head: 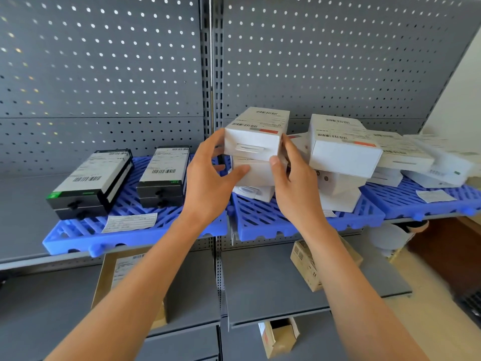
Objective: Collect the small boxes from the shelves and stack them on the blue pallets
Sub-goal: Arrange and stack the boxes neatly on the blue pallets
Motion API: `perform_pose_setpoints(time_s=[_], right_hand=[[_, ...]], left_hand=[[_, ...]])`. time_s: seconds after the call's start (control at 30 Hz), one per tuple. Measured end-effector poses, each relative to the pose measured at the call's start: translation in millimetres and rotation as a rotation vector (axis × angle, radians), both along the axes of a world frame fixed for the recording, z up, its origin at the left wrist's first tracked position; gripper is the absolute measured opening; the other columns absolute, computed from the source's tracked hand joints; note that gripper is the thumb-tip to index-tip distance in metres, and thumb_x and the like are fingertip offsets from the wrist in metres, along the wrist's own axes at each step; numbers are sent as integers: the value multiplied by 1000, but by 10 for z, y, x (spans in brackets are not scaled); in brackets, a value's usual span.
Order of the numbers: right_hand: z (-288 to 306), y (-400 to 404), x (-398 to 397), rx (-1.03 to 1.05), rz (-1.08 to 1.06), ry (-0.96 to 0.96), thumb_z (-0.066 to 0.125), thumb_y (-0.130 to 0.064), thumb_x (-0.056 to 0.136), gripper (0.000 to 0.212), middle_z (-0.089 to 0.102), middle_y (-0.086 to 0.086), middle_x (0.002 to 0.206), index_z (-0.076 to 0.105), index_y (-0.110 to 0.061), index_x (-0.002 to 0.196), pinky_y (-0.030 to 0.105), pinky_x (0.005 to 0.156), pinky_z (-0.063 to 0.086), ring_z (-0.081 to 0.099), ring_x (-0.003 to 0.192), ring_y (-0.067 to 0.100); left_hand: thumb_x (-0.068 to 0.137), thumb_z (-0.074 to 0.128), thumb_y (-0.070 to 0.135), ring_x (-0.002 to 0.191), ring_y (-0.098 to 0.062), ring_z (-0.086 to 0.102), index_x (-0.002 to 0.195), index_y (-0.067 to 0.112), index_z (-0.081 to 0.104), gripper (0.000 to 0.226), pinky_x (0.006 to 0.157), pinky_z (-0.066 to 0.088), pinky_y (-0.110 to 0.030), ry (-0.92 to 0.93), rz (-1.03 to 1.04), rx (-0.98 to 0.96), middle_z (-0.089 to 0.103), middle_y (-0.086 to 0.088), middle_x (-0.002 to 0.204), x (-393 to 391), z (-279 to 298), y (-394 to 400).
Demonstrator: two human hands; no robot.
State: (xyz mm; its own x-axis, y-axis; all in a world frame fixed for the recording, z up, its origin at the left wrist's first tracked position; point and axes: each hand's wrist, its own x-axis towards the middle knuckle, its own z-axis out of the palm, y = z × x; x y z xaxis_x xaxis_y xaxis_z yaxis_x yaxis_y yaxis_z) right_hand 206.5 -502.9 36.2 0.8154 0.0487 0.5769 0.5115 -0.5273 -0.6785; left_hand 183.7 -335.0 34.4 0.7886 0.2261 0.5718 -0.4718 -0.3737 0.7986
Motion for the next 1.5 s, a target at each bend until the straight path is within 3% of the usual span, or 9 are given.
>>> perform_pose_setpoints(time_s=[0.13,0.23,0.37,0.6,0.73,1.1,1.33,1.5], right_hand=[[-21,-6,11,1,20,4,36,-26,107,49,48,-3,148,28,-25,156,16,97,39,47,129,12],[-37,-1,10,6,18,-12,32,-22,108,47,49,-6,146,30,-25,155,5,90,36,46,124,6],[-46,21,-5,41,12,9,30,-21,109,47,47,-14,140,29,-28,156,-5,85,31,40,109,-15],[-55,52,-15,117,-5,27,32,-23,109,42,49,-9,141,35,-24,151,-6,82,31,43,110,-11],[-48,72,-21,146,-10,51,33,-23,109,41,50,-16,134,37,-24,150,-6,82,31,43,102,-26],[-38,98,-4,148,-5,54,33,-22,108,43,49,-16,138,38,-25,151,-8,85,28,39,112,-15],[-50,104,-25,149,-8,41,34,-24,109,43,47,-22,133,38,-26,152,-6,87,29,37,107,-32],[-73,158,-51,145,-22,2,36,-24,108,43,51,-15,140,38,-26,151,-4,89,31,46,120,-8]], left_hand=[[84,80,13,119,-1,57,138,26,49,64,85,51,-15,-39,-13,-15,59,15,130,-26,-3,-20],[84,80,11,117,-4,59,136,27,51,61,87,53,-19,-62,-6,-25,60,14,127,-44,-15,-33],[85,78,10,117,-8,60,137,24,53,59,88,57,-29,-89,-8,-44,61,9,128,-36,-58,-29],[86,76,4,114,-11,63,135,24,58,57,85,59,-35,-159,11,-76,62,7,124,-35,-111,-25],[85,76,2,112,-11,64,134,28,58,58,85,59,-34,-170,-3,-84,64,6,124,-31,-106,5],[85,74,-1,113,-10,63,130,27,59,56,84,57,-22,-162,-49,-124,63,4,125,-5,-81,43],[86,74,-2,114,-8,63,131,26,59,56,84,55,-19,-161,-60,-123,63,5,125,9,-73,48],[88,70,-3,116,-5,61,133,22,59,53,88,55,-19,-94,-95,-152,64,9,125,66,-50,86]])
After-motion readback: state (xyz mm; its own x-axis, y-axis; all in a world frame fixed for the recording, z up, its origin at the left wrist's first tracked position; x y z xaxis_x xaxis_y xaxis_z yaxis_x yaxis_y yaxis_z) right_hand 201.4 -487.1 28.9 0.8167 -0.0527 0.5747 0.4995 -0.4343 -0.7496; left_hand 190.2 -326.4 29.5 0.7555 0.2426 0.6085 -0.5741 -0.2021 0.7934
